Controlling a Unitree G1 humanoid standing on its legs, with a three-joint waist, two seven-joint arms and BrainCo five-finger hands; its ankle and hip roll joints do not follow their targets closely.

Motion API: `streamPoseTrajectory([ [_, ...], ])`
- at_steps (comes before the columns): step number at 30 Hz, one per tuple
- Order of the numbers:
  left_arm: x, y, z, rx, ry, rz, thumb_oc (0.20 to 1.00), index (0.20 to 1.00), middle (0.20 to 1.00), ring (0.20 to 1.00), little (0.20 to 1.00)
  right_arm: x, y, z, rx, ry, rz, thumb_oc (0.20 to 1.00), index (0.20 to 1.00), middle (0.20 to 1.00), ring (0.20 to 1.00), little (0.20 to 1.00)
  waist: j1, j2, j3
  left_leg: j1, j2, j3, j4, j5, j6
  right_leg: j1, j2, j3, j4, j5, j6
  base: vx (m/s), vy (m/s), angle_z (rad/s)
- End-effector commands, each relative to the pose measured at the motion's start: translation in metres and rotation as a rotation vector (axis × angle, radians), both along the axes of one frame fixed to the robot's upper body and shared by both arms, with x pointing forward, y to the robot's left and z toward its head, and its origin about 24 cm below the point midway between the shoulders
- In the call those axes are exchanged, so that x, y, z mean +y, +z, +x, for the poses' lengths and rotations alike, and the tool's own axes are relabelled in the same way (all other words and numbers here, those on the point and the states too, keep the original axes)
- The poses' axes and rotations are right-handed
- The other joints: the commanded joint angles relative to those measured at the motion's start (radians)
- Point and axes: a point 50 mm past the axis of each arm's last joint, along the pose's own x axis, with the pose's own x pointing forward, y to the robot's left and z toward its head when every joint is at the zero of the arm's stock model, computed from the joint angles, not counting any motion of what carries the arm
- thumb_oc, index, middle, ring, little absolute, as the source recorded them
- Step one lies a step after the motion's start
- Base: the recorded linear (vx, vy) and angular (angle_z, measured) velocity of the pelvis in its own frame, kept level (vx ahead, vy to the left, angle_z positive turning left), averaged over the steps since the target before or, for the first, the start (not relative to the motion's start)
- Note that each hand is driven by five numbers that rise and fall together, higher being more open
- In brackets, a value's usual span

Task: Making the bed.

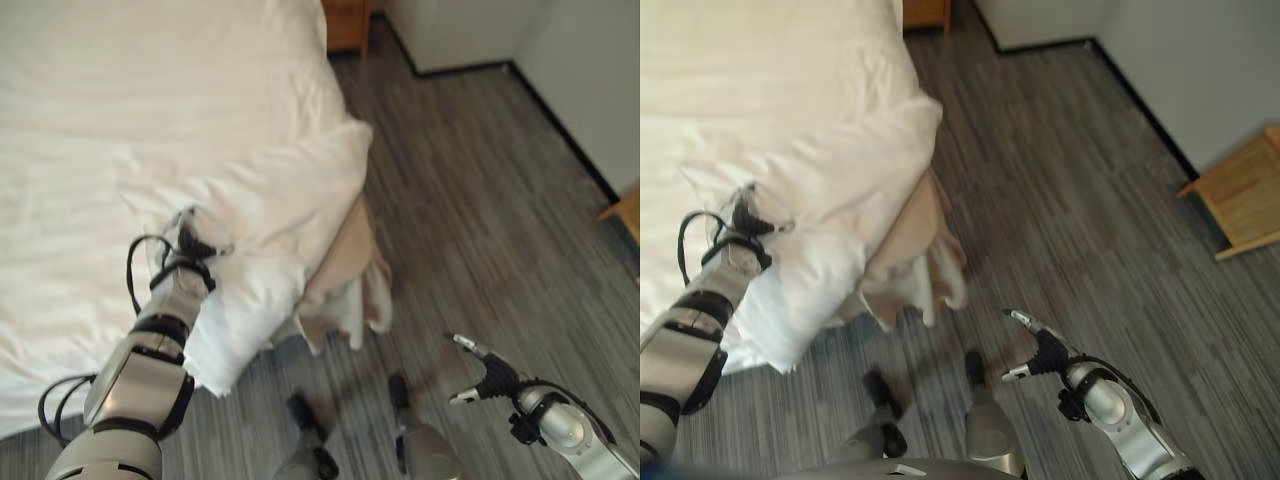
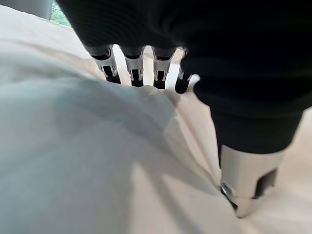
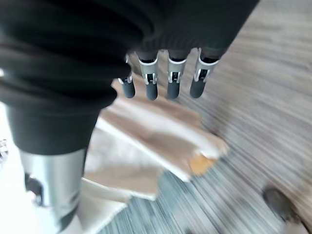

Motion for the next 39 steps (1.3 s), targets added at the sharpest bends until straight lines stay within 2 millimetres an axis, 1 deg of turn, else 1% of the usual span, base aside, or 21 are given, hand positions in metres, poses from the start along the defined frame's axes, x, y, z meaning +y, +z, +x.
streamPoseTrajectory([
  [1, -0.007, 0.039, 0.013, -0.113, -0.039, 0.022, 0.200, 0.200, 0.200, 0.200, 0.200, 0.006, 0.018, 0.010, -0.125, 0.026, -0.006, 1.000, 1.000, 1.000, 1.000, 1.000, 0.026, 0.010, 0.006, 0.106, 0.040, -0.077, 0.014, -0.123, -0.052, 0.010, -0.050, -0.027, 0.018, -0.067, 0.048, 0.01, 0.015, 0.07],
  [2, -0.016, 0.033, 0.015, -0.110, -0.067, -0.012, 0.200, 0.200, 0.200, 0.200, 0.200, 0.006, 0.017, 0.008, -0.120, 0.025, 0.000, 1.000, 1.000, 1.000, 1.000, 1.000, 0.027, 0.011, 0.006, 0.117, 0.038, -0.080, 0.014, -0.126, -0.051, 0.021, -0.053, -0.030, 0.018, -0.070, 0.048, 0.05, 0.005, 0.11],
  [3, -0.064, -0.007, 0.016, -0.140, -0.202, -0.322, 0.200, 0.200, 0.200, 0.200, 0.200, 0.008, 0.007, -0.002, -0.069, 0.005, 0.039, 1.000, 1.000, 1.000, 1.000, 1.000, 0.032, 0.012, -0.007, 0.173, 0.020, -0.086, 0.014, -0.151, -0.046, 0.077, -0.061, -0.030, 0.018, -0.087, 0.043, 0.05, -0.008, 0.16],
  [5, -0.095, -0.038, 0.005, -0.164, -0.258, -0.609, 0.200, 0.200, 0.200, 0.200, 0.200, 0.009, -0.003, -0.005, -0.039, -0.021, 0.046, 1.000, 1.000, 1.000, 1.000, 1.000, 0.039, 0.014, -0.018, 0.202, 0.009, -0.093, 0.014, -0.160, -0.042, 0.113, -0.064, -0.034, 0.018, -0.094, 0.039, 0.03, -0.025, 0.22],
  [6, -0.120, -0.054, -0.004, -0.168, -0.323, -0.758, 0.200, 0.200, 0.200, 0.200, 0.200, 0.009, -0.007, -0.005, -0.027, -0.036, 0.039, 1.000, 1.000, 1.000, 1.000, 1.000, 0.045, 0.014, -0.024, 0.218, 0.002, -0.095, 0.014, -0.166, -0.039, 0.131, -0.066, -0.038, 0.018, -0.099, 0.036, 0.01, -0.017, 0.21],
  [7, -0.120, -0.055, -0.004, -0.166, -0.322, -0.760, 0.200, 0.200, 0.200, 0.200, 0.200, 0.009, -0.008, -0.006, -0.025, -0.036, 0.038, 1.000, 1.000, 1.000, 1.000, 1.000, 0.044, 0.014, -0.024, 0.220, 0.002, -0.095, 0.014, -0.166, -0.039, 0.134, -0.066, -0.038, 0.018, -0.100, 0.036, 0.02, -0.014, 0.22],
  [9, -0.166, -0.090, -0.037, -0.111, -0.455, -0.989, 0.200, 0.200, 0.200, 0.200, 0.200, 0.012, -0.020, -0.008, 0.011, -0.071, 0.040, 1.000, 1.000, 1.000, 1.000, 1.000, 0.057, 0.014, -0.033, 0.252, -0.008, -0.101, 0.014, -0.178, -0.029, 0.172, -0.071, -0.044, 0.018, -0.106, 0.030, 0.05, -0.010, 0.15],
  [10, -0.207, -0.111, -0.068, 0.003, -0.605, -1.136, 0.200, 0.200, 0.200, 0.200, 0.200, 0.015, -0.043, -0.008, 0.106, -0.136, 0.068, 1.000, 1.000, 1.000, 1.000, 1.000, 0.068, 0.016, -0.039, 0.283, -0.014, -0.107, 0.014, -0.186, -0.021, 0.208, -0.073, -0.050, 0.018, -0.109, 0.027, 0.08, -0.014, 0.08],
  [13, -0.247, -0.135, -0.100, 0.221, -0.746, -1.234, 0.200, 0.200, 0.200, 0.200, 0.200, 0.017, -0.090, -0.018, 0.274, -0.211, -0.039, 1.000, 1.000, 1.000, 1.000, 1.000, 0.088, 0.013, -0.045, 0.327, -0.021, -0.118, 0.014, -0.199, -0.010, 0.259, -0.073, -0.059, 0.018, -0.121, 0.024, 0.06, -0.010, 0.18],
  [14, -0.247, -0.135, -0.100, 0.221, -0.746, -1.233, 0.200, 0.200, 0.200, 0.200, 0.200, 0.018, -0.090, -0.018, 0.273, -0.210, -0.038, 1.000, 1.000, 1.000, 1.000, 1.000, 0.088, 0.012, -0.046, 0.325, -0.021, -0.117, 0.014, -0.196, -0.010, 0.256, -0.072, -0.058, 0.018, -0.119, 0.023, 0.02, -0.020, 0.18],
  [15, -0.262, -0.140, -0.108, 0.294, -0.800, -1.239, 0.200, 0.200, 0.200, 0.200, 0.200, 0.016, -0.108, -0.029, 0.341, -0.213, -0.138, 1.000, 1.000, 1.000, 1.000, 1.000, 0.094, 0.013, -0.045, 0.337, -0.023, -0.124, 0.014, -0.202, -0.008, 0.272, -0.073, -0.063, 0.018, -0.125, 0.024, 0.01, -0.039, 0.20],
  [16, -0.288, -0.136, -0.115, 0.372, -0.925, -1.202, 0.200, 0.200, 0.200, 0.200, 0.200, 0.011, -0.130, -0.045, 0.460, -0.266, -0.211, 1.000, 1.000, 1.000, 1.000, 1.000, 0.101, 0.012, -0.041, 0.349, -0.024, -0.133, 0.014, -0.203, -0.006, 0.290, -0.073, -0.070, 0.018, -0.127, 0.024, 0.00, -0.053, 0.17],
  [17, -0.311, -0.134, -0.127, 0.465, -1.053, -1.149, 0.200, 0.200, 0.200, 0.200, 0.200, 0.006, -0.146, -0.063, 0.592, -0.359, -0.214, 1.000, 1.000, 1.000, 1.000, 1.000, 0.104, 0.014, -0.037, 0.359, -0.024, -0.139, 0.014, -0.204, -0.004, 0.305, -0.074, -0.072, 0.018, -0.130, 0.024, -0.02, -0.046, 0.14],
  [19, -0.328, -0.134, -0.139, 0.545, -1.159, -1.106, 0.200, 0.200, 0.200, 0.200, 0.200, -0.001, -0.153, -0.075, 0.664, -0.433, -0.216, 1.000, 1.000, 1.000, 1.000, 1.000, 0.104, 0.019, -0.040, 0.369, -0.025, -0.138, 0.014, -0.206, -0.003, 0.312, -0.072, -0.069, 0.018, -0.132, 0.022, -0.01, -0.013, 0.02],
  [20, -0.328, -0.134, -0.139, 0.545, -1.159, -1.106, 0.200, 0.200, 0.200, 0.200, 0.200, -0.001, -0.153, -0.075, 0.664, -0.433, -0.216, 1.000, 1.000, 1.000, 1.000, 1.000, 0.104, 0.019, -0.040, 0.369, -0.025, -0.138, 0.014, -0.206, -0.003, 0.312, -0.072, -0.069, 0.018, -0.132, 0.022, 0.00, 0.000, 0.00],
  [22, -0.343, -0.132, -0.150, 0.613, -1.258, -1.068, 0.200, 0.200, 0.200, 0.200, 0.200, -0.010, -0.158, -0.090, 0.738, -0.512, -0.217, 1.000, 1.000, 1.000, 1.000, 1.000, 0.096, 0.022, -0.041, 0.379, -0.026, -0.136, 0.014, -0.208, -0.002, 0.322, -0.071, -0.067, 0.018, -0.137, 0.021, 0.02, -0.022, -0.04],
  [23, -0.350, -0.132, -0.156, 0.646, -1.303, -1.048, 0.369, 0.369, 0.369, 0.369, 0.369, -0.015, -0.160, -0.097, 0.774, -0.568, -0.202, 1.000, 1.000, 1.000, 1.000, 1.000, 0.090, 0.024, -0.038, 0.390, -0.026, -0.136, 0.014, -0.213, -0.003, 0.333, -0.072, -0.067, 0.018, -0.143, 0.022, 0.02, -0.044, -0.05],
  [24, -0.358, -0.132, -0.162, 0.687, -1.352, -1.037, 1.000, 1.000, 1.000, 1.000, 1.000, -0.024, -0.163, -0.110, 0.826, -0.645, -0.194, 1.000, 1.000, 1.000, 1.000, 1.000, 0.081, 0.028, -0.038, 0.395, -0.026, -0.134, 0.014, -0.212, -0.004, 0.334, -0.071, -0.058, 0.018, -0.142, 0.021, 0.01, -0.051, -0.03],
  [30, -0.371, -0.113, -0.170, 0.705, -1.525, -1.014, 1.000, 1.000, 1.000, 1.000, 1.000, -0.055, -0.161, -0.139, 0.907, -0.826, -0.210, 1.000, 1.000, 1.000, 1.000, 1.000, 0.048, 0.060, -0.036, 0.413, -0.027, -0.120, 0.014, -0.220, -0.007, 0.336, -0.073, -0.034, 0.018, -0.144, 0.021, 0.00, -0.023, -0.04],
  [36, -0.375, -0.114, -0.185, 0.774, -1.603, -1.036, 1.000, 1.000, 1.000, 1.000, 1.000, -0.070, -0.158, -0.146, 0.921, -0.933, -0.194, 1.000, 1.000, 1.000, 1.000, 1.000, 0.033, 0.087, -0.030, 0.434, -0.028, -0.099, 0.014, -0.230, -0.007, 0.341, -0.077, -0.015, 0.018, -0.146, 0.023, 0.00, 0.000, -0.16],
  [39, -0.373, -0.114, -0.185, 0.767, -1.592, -1.059, 1.000, 1.000, 1.000, 1.000, 1.000, -0.071, -0.157, -0.146, 0.918, -0.956, -0.182, 1.000, 1.000, 1.000, 1.000, 1.000, 0.033, 0.088, -0.031, 0.440, -0.027, -0.097, 0.014, -0.231, -0.007, 0.347, -0.077, -0.016, 0.018, -0.148, 0.023, 0.01, -0.009, -0.17],
])
